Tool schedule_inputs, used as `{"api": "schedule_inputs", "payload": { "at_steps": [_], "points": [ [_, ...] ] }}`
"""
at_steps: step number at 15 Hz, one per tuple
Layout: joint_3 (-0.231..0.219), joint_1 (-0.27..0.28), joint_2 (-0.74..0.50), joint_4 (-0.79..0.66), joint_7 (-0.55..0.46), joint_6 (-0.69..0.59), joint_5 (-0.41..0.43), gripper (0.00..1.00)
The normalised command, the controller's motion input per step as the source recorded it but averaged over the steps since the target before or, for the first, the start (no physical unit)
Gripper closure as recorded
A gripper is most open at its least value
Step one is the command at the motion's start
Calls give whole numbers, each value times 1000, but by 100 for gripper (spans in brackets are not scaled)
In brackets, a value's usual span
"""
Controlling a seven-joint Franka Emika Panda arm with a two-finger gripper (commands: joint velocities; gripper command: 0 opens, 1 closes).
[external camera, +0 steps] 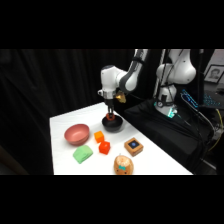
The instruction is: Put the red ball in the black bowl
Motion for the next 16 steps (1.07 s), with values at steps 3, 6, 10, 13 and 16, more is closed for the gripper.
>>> {"api": "schedule_inputs", "payload": {
  "at_steps": [3, 6, 10, 13, 16],
  "points": [
    [-35, 60, 210, 56, -45, 235, 81, 65],
    [-35, 52, 100, 116, -109, 17, 109, 43],
    [-4, 19, -89, 122, -225, -214, 160, 10],
    [-25, 17, -279, 118, -209, -454, 89, 0],
    [-18, 11, -336, 135, -195, -562, 77, 0]
  ]
}}
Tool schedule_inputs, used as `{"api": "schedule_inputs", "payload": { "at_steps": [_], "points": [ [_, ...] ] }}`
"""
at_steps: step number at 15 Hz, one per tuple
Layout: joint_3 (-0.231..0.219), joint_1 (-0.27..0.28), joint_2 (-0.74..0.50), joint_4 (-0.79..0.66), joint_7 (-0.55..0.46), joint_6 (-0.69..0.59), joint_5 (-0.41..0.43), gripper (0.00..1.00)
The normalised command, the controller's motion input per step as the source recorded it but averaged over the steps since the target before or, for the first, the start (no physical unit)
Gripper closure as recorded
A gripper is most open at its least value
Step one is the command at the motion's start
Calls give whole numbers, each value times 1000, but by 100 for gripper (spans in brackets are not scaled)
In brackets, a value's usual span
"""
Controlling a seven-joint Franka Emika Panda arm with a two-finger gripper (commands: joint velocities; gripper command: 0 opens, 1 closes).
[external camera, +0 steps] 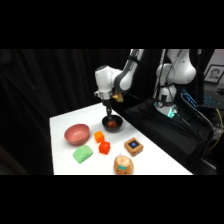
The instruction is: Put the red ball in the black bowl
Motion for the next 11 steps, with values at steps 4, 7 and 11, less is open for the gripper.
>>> {"api": "schedule_inputs", "payload": {
  "at_steps": [4, 7, 11],
  "points": [
    [-23, -6, -389, 125, -152, -509, 49, 0],
    [-35, -33, -347, 127, -122, -401, 4, 0],
    [-39, -52, -240, 144, -147, -291, -10, 0]
  ]
}}
